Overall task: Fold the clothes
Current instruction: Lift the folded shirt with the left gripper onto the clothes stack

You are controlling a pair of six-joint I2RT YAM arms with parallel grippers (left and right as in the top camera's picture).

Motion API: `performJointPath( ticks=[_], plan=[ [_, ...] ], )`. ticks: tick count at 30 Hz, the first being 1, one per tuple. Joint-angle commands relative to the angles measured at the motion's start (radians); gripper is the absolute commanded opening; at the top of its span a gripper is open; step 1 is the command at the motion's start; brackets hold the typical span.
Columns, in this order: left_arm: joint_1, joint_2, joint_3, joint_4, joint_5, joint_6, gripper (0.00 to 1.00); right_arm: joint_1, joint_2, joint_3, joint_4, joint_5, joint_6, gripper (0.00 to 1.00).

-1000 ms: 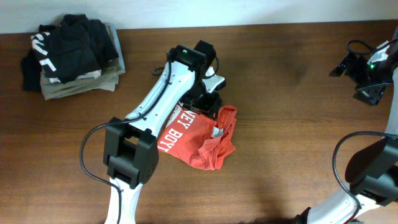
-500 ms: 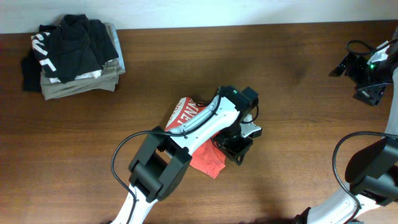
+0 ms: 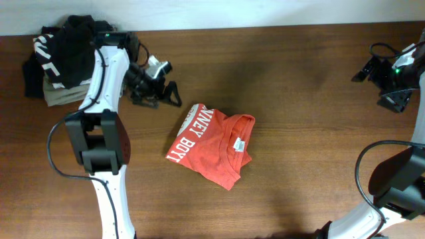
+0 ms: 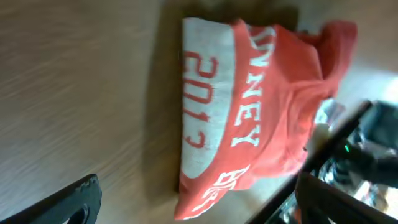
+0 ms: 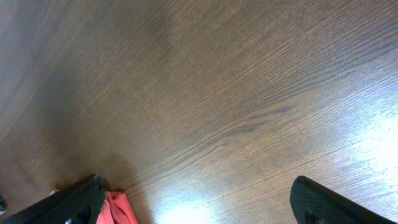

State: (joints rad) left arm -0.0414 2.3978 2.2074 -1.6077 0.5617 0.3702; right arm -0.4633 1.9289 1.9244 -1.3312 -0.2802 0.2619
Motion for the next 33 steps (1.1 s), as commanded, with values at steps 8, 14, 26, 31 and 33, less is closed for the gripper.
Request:
performJointPath(
  ticks=[8, 14, 26, 31, 33],
  plan=[
    [-0.114, 0.196, -0.06, -0.022, 0.106, 0.144, 0.99, 0.0, -0.004, 0.01, 0.0, 0.005, 0.0, 0.99],
    [-0.18, 0.201, -0.211, 0.121, 0.109, 0.139, 0.39, 0.0, -0.004, 0.01, 0.0, 0.005, 0.0, 0.99],
    [-0.025, 0.201, 0.254, 0.393, -0.248, 0.016, 0.01, 0.0, -0.004, 0.01, 0.0, 0.005, 0.0, 0.99],
    [0.04, 0.201, 0.356, 0.575, -0.379, -0.072, 0.01, 0.0, -0.004, 0.01, 0.0, 0.005, 0.0, 0.99],
    [0.084, 0.201, 0.45, 0.589, -0.379, -0.09, 0.01, 0.0, -0.004, 0.01, 0.0, 0.005, 0.0, 0.99]
  ],
)
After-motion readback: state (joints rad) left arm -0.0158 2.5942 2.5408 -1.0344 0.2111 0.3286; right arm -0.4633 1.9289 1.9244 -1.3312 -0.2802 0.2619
